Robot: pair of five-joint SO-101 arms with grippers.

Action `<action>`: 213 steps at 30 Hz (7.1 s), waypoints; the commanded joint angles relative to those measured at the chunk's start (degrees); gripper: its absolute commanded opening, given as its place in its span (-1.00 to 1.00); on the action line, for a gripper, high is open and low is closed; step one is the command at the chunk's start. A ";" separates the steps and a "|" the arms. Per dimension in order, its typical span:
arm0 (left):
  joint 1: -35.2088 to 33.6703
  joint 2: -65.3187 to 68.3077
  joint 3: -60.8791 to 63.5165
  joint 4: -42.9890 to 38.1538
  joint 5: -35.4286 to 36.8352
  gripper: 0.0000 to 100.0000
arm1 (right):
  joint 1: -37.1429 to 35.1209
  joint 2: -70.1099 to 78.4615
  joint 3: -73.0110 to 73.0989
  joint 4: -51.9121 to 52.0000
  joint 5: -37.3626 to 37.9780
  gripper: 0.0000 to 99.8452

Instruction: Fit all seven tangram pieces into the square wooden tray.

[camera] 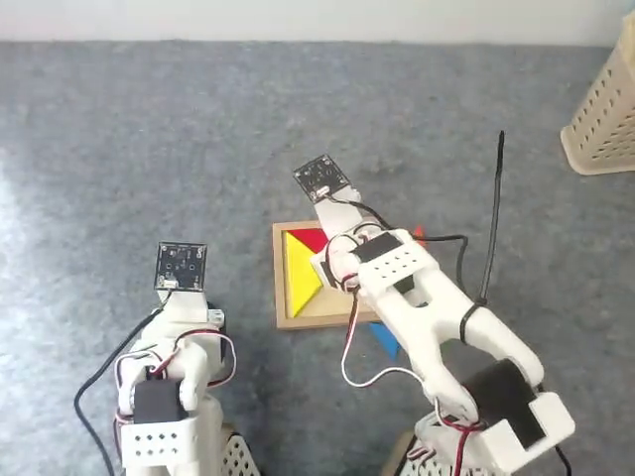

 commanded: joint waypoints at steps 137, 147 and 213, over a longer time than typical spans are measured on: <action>-0.09 -0.97 -0.66 0.26 0.44 -0.98 | 32.31 26.59 -41.14 33.89 -8.35 -0.69; -0.09 -0.97 -0.66 0.26 0.44 -0.98 | 28.88 27.12 -41.41 35.65 -6.86 -0.68; -0.09 -0.97 -0.66 0.26 0.44 -0.98 | 35.03 41.98 -61.98 50.15 33.67 -0.78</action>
